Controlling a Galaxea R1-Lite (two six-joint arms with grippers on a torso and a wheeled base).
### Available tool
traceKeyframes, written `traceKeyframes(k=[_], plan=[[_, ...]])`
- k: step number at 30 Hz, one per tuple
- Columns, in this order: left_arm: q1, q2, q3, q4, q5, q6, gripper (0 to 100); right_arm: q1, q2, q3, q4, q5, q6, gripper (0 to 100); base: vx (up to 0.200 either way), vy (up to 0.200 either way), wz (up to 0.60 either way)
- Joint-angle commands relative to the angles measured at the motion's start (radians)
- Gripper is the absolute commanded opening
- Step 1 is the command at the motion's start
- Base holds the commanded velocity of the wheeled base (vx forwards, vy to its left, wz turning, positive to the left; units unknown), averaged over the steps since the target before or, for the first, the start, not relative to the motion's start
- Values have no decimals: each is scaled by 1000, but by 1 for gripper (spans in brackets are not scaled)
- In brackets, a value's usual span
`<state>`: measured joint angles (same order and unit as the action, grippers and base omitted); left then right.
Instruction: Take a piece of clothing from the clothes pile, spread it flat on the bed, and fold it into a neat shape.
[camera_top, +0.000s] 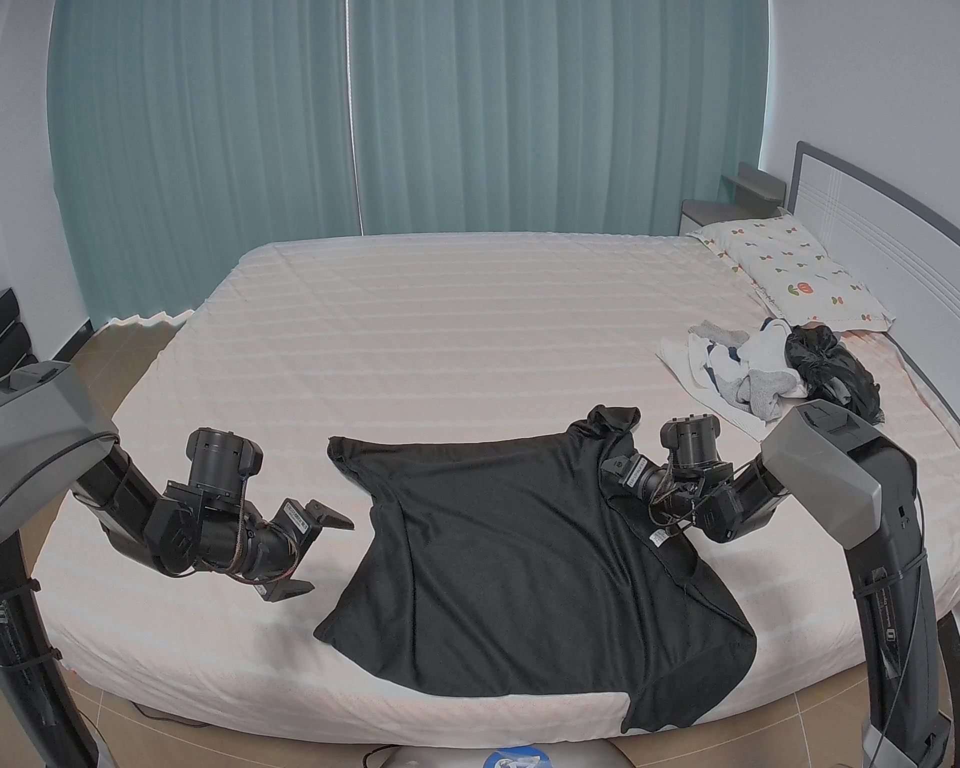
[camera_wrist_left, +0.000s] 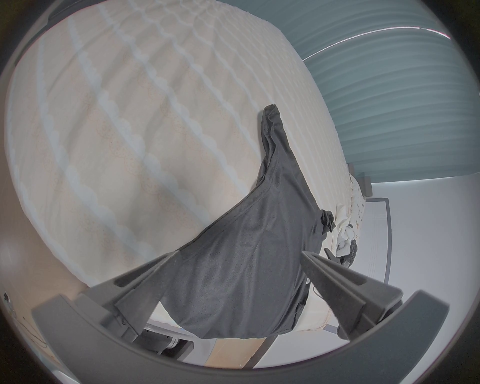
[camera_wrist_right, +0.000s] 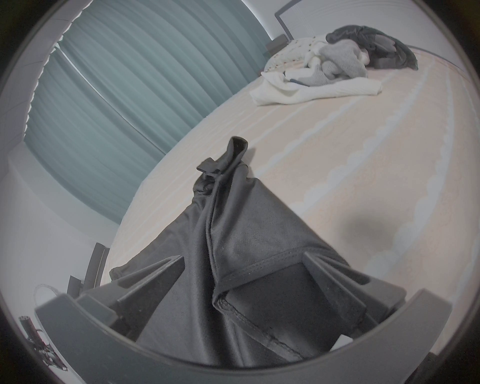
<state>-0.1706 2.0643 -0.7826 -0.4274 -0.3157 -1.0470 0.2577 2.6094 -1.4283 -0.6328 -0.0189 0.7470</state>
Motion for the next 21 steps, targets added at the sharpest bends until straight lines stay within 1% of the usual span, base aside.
traceKeyframes(k=[1, 3, 6, 11, 13, 18, 19, 20, 21], plan=[[0, 7, 0, -1, 0, 1, 100, -6, 71, -86, 18, -1, 14, 0, 0, 0, 0], [0, 7, 2, -1, 0, -1, 100, -6, 80, -103, 21, -6, 14, 0, 0, 0, 0], [0, 7, 3, -1, 0, -1, 100, -11, 83, -123, 24, -33, 14, 0, 0, 0, 0], [0, 7, 3, -1, 0, -1, 100, -32, 71, -121, 21, -44, 23, 0, 0, 0, 0], [0, 7, 3, -1, 0, -1, 100, -67, 43, -115, 21, -44, 41, 0, 0, 0, 0], [0, 7, 3, -1, 0, -1, 100, -175, 20, -129, 10, -27, 45, 0, 0, 0, 0], [0, 7, 3, -1, 0, -1, 100, -175, 20, -129, 10, -27, 45, 0, 0, 0, 0], [0, 7, 3, -1, 0, 1, 100, -207, 18, -142, 10, -9, 45, 0, 0, 0, 0], [0, 7, 3, -1, 1, 1, 100, -219, 20, -142, 10, 4, 45, 0, 0, 0, 0]])
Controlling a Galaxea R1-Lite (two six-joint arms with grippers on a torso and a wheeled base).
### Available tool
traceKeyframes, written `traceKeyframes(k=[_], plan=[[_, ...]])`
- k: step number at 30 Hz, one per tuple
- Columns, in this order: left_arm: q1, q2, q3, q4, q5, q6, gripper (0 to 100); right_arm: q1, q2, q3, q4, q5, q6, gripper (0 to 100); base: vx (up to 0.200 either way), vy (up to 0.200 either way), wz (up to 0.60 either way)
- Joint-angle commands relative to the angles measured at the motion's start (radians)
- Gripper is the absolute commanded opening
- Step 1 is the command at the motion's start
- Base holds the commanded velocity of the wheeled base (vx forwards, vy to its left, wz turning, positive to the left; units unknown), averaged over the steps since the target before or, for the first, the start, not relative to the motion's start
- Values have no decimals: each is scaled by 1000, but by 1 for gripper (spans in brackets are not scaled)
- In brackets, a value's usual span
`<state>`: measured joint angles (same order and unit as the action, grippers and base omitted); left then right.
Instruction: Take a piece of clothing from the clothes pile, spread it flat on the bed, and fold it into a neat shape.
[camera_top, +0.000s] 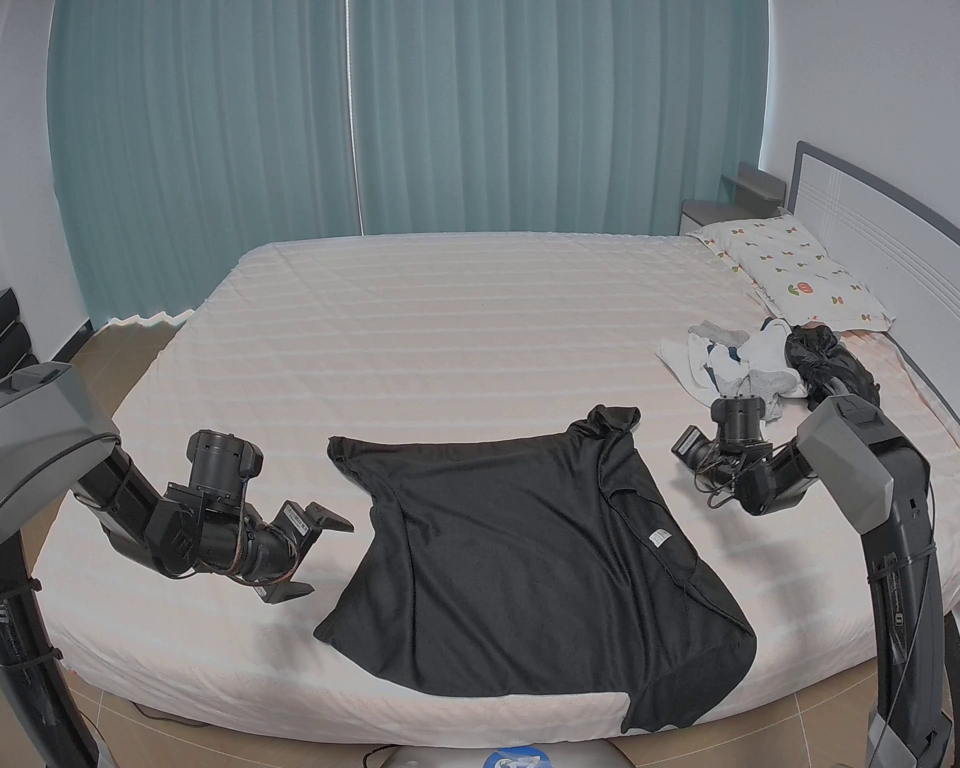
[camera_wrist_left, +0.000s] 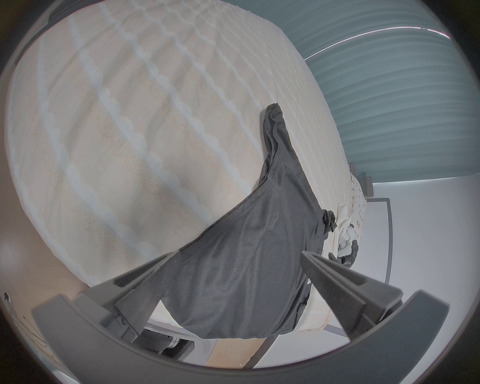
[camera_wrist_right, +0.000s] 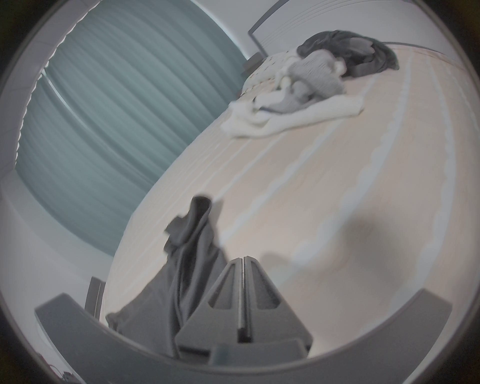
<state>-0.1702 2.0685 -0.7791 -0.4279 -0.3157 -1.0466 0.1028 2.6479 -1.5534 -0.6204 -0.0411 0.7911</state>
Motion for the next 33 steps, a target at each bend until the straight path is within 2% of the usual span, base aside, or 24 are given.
traceKeyframes(k=[1, 7, 11, 12, 15, 19, 22, 28, 33], plan=[[0, 2, 0, 0, 1, 0, 100, -72, -20, -13, -2, 35, 2, 0, 0, 0, 0], [0, 2, 0, 0, 1, 0, 100, -61, -28, 42, -4, 59, 7, 0, 0, 0, 0], [0, 4, -2, 0, 1, 0, 100, 6, -78, 96, -4, 96, 8, 0, 0, 0, 0], [0, 4, -2, 0, 1, 0, 100, 20, -83, 101, -4, 96, 8, 100, 0, 0, 0], [0, 5, -6, 0, 0, -1, 100, 55, -91, 113, -2, 96, 10, 100, 0, 0, 0], [0, 19, -23, 0, 3, -1, 100, 118, -98, 116, 13, 95, 77, 100, 0, 0, 0], [0, 19, -20, 0, 3, -1, 100, 146, -88, 116, 22, 79, 93, 100, 0, 0, 0], [-2, 19, -19, 0, 3, 0, 100, 169, -86, 104, 79, 63, 142, 100, 0, 0, 0], [-2, 19, -19, 0, 4, 0, 100, 163, -43, 70, 84, 50, 140, 100, 0, 0, 0]])
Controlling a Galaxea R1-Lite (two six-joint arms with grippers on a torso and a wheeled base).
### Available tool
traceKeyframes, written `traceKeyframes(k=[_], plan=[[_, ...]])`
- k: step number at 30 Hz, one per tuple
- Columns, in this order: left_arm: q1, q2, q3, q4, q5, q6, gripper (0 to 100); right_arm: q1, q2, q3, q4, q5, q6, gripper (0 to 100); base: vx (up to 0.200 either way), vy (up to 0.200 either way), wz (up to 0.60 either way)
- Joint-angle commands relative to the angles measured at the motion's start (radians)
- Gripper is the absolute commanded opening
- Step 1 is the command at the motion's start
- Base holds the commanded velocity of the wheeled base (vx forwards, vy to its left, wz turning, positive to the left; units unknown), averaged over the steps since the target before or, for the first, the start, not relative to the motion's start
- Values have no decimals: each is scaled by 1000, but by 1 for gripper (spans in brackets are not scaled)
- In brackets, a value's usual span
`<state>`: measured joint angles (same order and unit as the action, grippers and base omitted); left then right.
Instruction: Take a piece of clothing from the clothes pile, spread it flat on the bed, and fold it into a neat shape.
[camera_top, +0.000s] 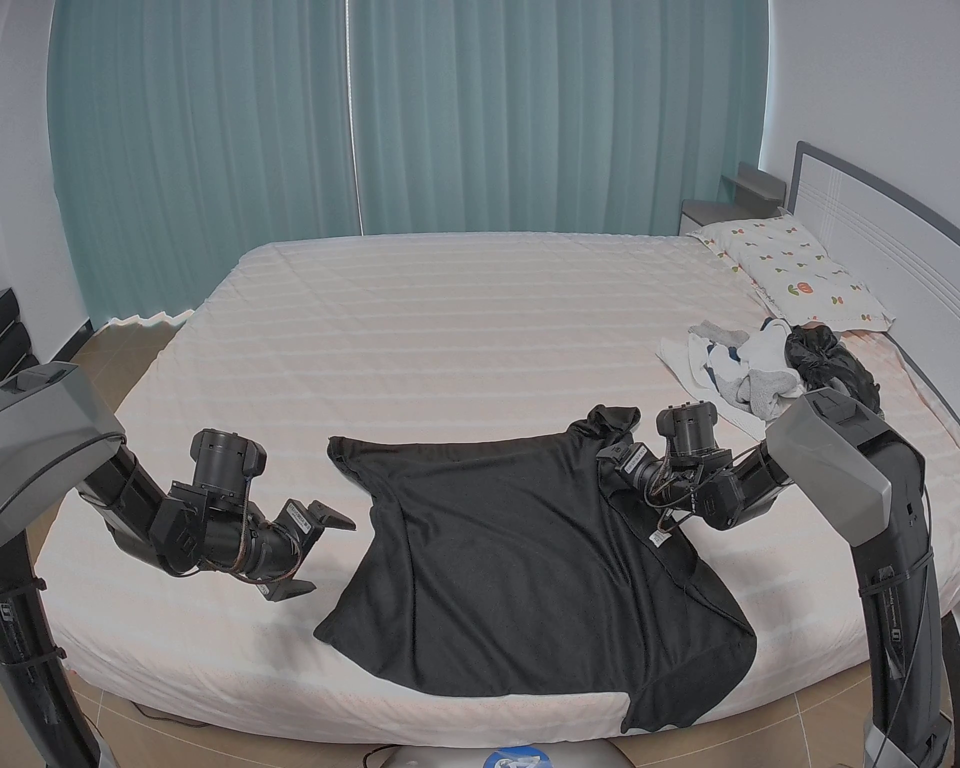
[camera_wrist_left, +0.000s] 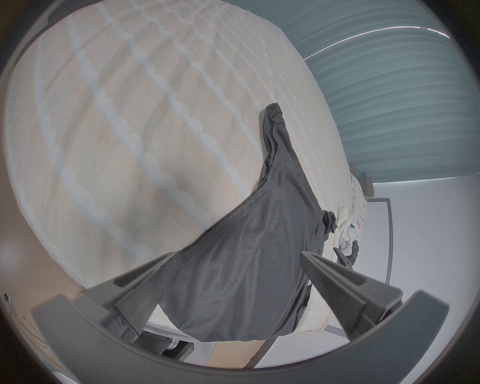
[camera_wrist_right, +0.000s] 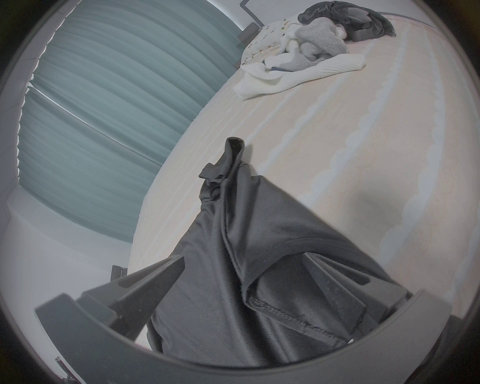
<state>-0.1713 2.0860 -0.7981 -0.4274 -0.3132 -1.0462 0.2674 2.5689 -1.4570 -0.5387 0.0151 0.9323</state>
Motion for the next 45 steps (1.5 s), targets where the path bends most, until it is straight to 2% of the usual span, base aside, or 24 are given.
traceKeyframes(k=[1, 11, 12, 22, 30, 36, 38, 41, 45], plan=[[-1, 2, 0, -1, 3, 0, 100, -2, 45, -37, 2, -6, -1, 100, 0, 0, 0], [-1, 3, 0, -1, 3, 0, 100, -1, 111, -143, 17, -24, 2, 100, 0, 0, 0], [-1, 3, 0, -1, 3, 0, 100, 3, 112, -140, 13, -29, 0, 0, 0, 0, 0], [-1, 2, 0, -1, 3, 0, 100, -16, 79, -125, 11, -64, 2, 0, 0, 0, 0], [-1, 2, 2, -1, 3, 0, 100, -100, 54, -123, 0, -52, -17, 0, 0, 0, 0], [-1, 2, 2, -1, 5, 0, 100, -132, 68, -132, -56, -29, -87, 0, 0, 0, 0], [-1, 2, 3, -1, 3, 0, 100, -152, 68, -132, -122, 8, -156, 0, 0, 0, 0], [-1, 2, 3, -1, 3, 0, 100, -177, 70, -140, -121, 25, -221, 0, 0, 0, 0], [-1, 2, 3, -1, 5, 0, 100, -205, 99, -164, -118, 20, -236, 0, 0, 0, 0]])
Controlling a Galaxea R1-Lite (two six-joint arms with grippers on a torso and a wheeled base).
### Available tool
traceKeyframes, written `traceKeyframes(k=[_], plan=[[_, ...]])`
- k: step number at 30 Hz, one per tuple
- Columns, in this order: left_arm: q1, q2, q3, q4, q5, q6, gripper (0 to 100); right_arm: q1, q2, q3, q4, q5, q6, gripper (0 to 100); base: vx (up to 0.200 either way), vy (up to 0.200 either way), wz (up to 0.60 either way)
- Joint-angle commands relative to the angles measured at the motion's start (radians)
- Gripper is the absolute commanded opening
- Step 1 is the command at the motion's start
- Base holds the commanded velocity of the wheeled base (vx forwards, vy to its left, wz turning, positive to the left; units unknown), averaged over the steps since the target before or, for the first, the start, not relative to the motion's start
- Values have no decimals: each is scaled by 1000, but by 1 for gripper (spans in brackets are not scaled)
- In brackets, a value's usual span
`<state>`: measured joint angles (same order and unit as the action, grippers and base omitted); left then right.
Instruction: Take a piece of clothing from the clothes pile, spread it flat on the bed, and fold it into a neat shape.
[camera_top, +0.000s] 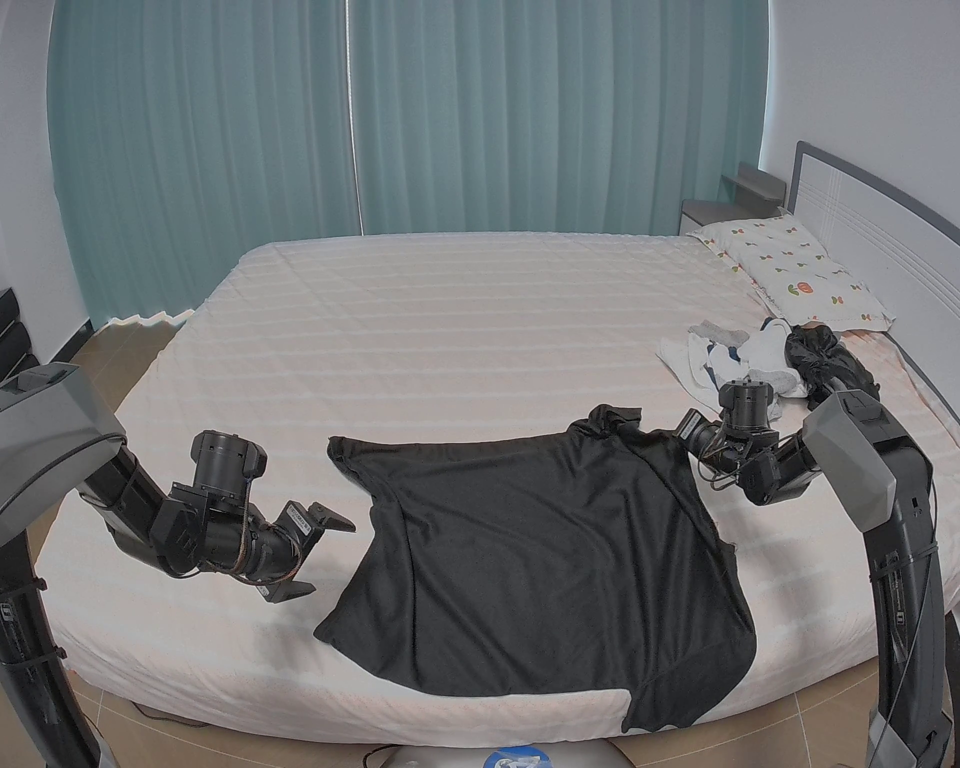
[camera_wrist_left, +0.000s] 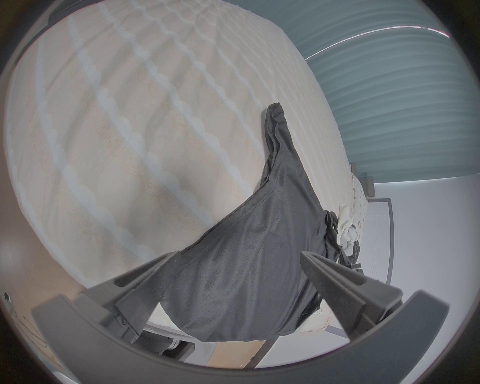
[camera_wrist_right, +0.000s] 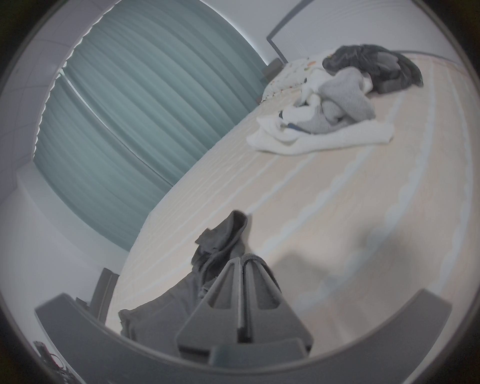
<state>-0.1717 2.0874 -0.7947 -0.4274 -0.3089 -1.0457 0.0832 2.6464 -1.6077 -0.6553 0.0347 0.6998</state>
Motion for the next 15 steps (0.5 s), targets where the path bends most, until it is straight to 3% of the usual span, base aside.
traceKeyframes(k=[1, 7, 8, 15], plan=[[0, 0, 0, -1, 1, 0, 100, -26, 27, -18, -1, 1, -3, 0, 0, 0, 0], [0, 0, 2, -1, 1, 0, 100, -43, 76, -52, -1, 4, -3, 0, 0, 0, 0], [0, 0, 2, -1, 1, 0, 100, -48, 86, -57, 0, 7, -3, 100, 0, 0, 0], [0, -1, 3, -1, 1, 0, 100, -82, 58, -8, -10, 16, -6, 100, 0, 0, 0]])
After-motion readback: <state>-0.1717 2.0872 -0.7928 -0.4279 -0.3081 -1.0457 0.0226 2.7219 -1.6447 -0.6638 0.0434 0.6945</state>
